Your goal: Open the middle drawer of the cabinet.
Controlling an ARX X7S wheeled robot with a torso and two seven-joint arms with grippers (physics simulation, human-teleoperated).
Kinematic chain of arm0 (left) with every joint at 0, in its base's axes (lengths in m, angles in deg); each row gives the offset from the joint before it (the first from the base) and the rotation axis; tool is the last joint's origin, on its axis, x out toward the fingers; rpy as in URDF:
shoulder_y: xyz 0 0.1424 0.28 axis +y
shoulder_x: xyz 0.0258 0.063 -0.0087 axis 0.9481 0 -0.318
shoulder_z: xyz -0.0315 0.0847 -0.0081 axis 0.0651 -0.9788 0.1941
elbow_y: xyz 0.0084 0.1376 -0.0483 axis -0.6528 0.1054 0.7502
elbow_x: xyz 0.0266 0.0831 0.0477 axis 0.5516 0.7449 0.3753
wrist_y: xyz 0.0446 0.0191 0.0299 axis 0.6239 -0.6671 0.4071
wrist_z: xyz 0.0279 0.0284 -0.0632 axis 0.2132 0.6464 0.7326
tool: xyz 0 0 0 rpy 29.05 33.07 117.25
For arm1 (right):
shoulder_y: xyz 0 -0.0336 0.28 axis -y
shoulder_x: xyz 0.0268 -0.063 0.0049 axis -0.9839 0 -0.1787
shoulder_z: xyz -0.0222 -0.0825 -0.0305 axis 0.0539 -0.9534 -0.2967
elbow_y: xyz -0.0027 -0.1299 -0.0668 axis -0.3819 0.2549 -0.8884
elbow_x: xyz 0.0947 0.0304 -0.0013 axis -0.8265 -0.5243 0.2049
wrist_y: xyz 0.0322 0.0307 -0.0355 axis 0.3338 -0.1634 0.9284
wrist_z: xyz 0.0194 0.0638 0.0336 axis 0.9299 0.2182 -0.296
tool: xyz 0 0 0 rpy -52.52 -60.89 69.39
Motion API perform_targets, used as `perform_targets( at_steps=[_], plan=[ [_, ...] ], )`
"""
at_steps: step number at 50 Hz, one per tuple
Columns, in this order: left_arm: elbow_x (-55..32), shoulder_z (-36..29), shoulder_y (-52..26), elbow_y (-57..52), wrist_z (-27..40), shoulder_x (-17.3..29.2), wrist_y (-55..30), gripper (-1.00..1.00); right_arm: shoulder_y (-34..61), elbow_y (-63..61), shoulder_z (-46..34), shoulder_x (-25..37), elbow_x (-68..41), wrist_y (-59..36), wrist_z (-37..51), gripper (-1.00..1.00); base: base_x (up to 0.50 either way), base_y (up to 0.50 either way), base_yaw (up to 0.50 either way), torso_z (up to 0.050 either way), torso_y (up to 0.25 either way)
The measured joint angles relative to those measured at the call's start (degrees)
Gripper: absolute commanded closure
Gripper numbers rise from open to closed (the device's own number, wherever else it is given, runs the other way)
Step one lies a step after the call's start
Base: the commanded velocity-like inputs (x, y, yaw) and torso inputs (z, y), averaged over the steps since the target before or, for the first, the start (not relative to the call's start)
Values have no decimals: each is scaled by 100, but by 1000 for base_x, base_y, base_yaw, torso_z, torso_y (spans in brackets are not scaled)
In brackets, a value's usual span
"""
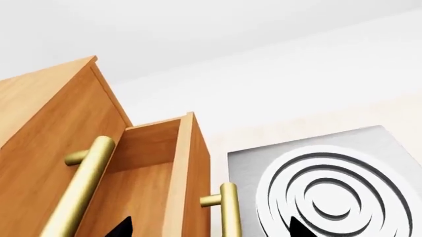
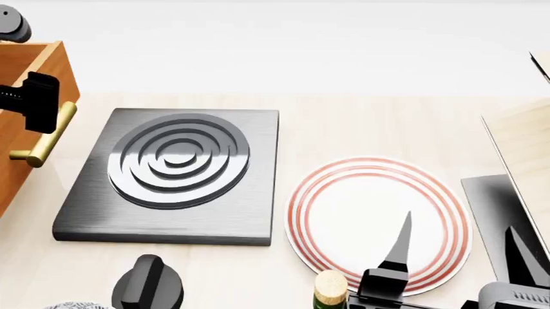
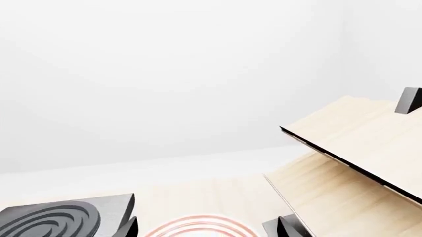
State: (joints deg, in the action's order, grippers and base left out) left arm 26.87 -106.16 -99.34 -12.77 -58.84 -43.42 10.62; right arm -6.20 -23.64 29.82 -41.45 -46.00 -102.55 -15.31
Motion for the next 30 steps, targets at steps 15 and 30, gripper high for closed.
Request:
perform_targets(
  at_steps=[15, 30],
  plan=[
    [161, -107, -196, 746, -227, -261, 38, -100, -35, 33, -21, 2, 13, 64, -9, -100, 0, 0, 0, 0, 0],
    [380, -239, -352, 1503, -515, -565, 238, -100, -55, 87, -36, -4, 25, 129, -17, -100, 0, 0, 0, 0, 0]
  ],
)
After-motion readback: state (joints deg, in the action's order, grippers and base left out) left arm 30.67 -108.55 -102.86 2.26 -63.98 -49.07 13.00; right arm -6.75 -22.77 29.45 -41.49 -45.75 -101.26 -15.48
